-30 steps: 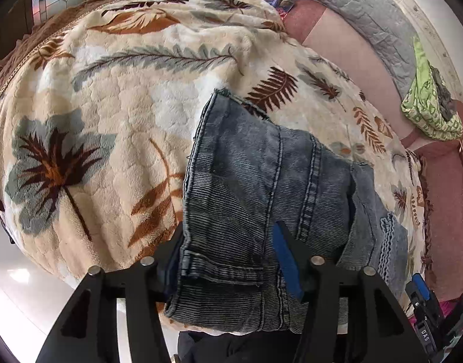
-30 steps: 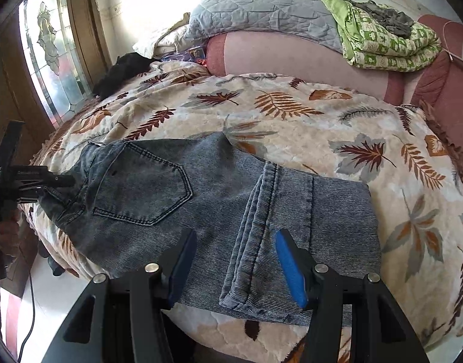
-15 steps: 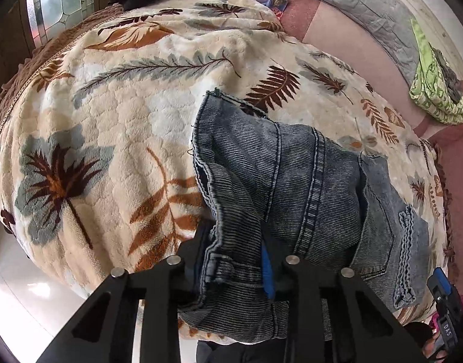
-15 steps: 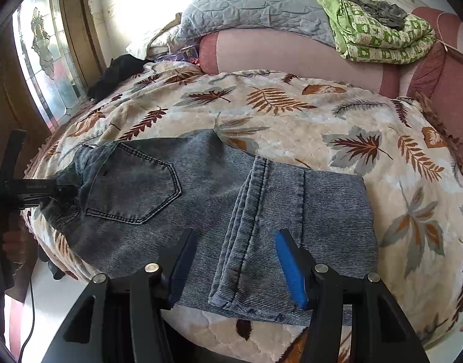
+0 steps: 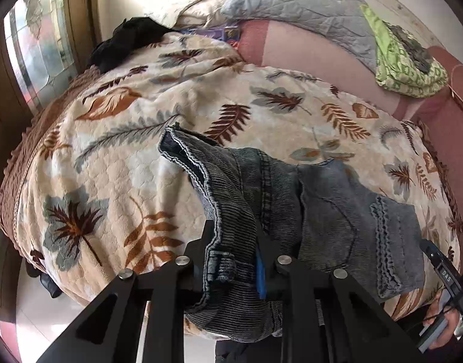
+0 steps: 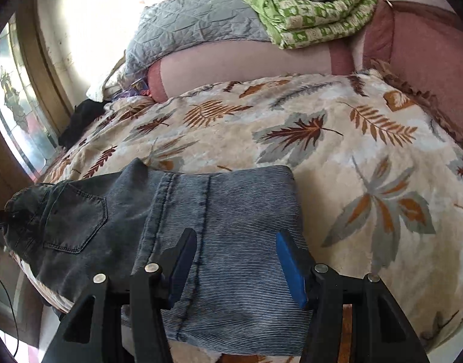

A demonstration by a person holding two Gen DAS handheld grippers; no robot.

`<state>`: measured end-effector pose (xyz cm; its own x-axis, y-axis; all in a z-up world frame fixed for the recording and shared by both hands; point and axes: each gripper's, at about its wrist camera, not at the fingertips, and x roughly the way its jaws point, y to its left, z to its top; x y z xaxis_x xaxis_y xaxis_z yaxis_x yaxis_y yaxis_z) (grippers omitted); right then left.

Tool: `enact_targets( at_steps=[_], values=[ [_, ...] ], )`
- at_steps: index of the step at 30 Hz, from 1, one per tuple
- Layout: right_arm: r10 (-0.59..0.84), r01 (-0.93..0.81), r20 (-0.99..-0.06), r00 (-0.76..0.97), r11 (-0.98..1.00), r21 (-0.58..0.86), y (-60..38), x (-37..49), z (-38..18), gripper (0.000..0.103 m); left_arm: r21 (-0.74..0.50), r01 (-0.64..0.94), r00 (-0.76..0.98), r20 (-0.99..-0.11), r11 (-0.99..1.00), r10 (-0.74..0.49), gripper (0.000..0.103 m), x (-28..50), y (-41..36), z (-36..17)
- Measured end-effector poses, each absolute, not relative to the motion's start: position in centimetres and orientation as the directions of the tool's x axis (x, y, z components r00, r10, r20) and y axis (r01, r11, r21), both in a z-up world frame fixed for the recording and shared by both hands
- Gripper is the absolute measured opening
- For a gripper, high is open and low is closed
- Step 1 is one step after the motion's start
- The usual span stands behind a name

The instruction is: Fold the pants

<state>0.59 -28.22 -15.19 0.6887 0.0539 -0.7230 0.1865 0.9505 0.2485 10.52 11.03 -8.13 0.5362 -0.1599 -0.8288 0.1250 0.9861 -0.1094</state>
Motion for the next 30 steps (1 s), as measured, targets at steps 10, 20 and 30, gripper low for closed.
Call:
enact_targets(
  at_steps=[10, 20, 30],
  values=[
    [0.086, 0.293, -0.66, 0.746, 0.848, 0.441, -34.5, -1.0, -14.9, 0.058, -0.073, 0.416, 0.554, -0.77, 0.906, -0.317, 0.022, 6.3, -3.2, -2.1],
    [0.022, 0.416, -0.619, 0.785, 0.723, 0.552, -41.9, -4.4, -15.0, 0.058, -0.119, 0.578, 0.381, -0.835, 0.808, -0.396, 0.022, 5.5, -20.4, -7.6],
    [-0.001, 0.448, -0.646, 0.763, 0.721, 0.529, -43.4, -4.4, -15.8, 0.058, -0.159, 0.697, 0.273, -0.843, 0.699, -0.463, 0.024, 2.1, -24.4, -9.3]
  ],
)
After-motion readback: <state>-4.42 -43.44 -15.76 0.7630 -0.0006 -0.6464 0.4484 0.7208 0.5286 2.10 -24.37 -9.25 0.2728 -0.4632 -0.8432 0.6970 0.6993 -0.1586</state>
